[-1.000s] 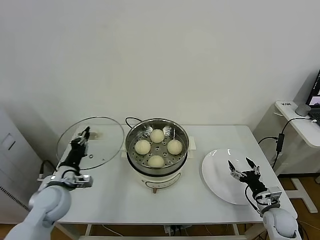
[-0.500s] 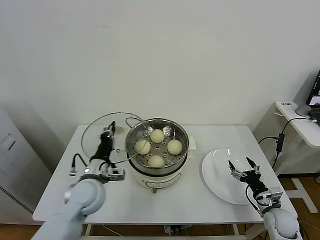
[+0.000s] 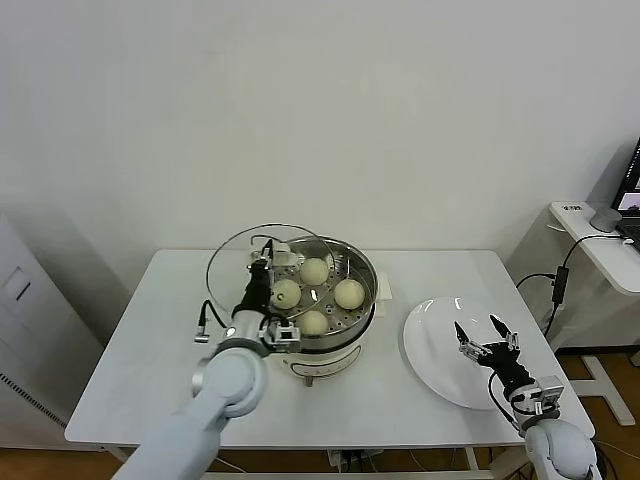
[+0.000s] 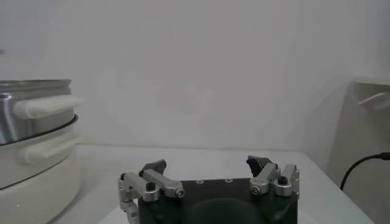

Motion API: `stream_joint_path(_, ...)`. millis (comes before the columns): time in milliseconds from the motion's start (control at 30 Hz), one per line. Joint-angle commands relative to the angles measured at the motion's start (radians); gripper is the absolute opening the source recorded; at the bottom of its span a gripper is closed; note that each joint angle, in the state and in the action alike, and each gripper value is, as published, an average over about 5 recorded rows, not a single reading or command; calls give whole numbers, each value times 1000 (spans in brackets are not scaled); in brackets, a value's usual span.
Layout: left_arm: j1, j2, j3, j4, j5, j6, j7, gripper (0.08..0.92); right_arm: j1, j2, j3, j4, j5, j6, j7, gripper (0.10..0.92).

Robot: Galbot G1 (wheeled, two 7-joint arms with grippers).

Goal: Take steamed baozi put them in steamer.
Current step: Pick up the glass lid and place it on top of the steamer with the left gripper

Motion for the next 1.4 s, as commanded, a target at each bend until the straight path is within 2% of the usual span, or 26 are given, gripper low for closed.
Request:
stream_joint_path(33,-41,-77,62,59,59,35,29,104,0,3,-2,4,-2,0,0,823)
stream_joint_path(733,-62,-166,103,145,89,36,11,104,7,15,-5,-15,-10,3,-4,823)
stream_joint_path(1400,-49,-190,116,167,98,36,0,104,14,32,-4,-44,-22,10,-15,823)
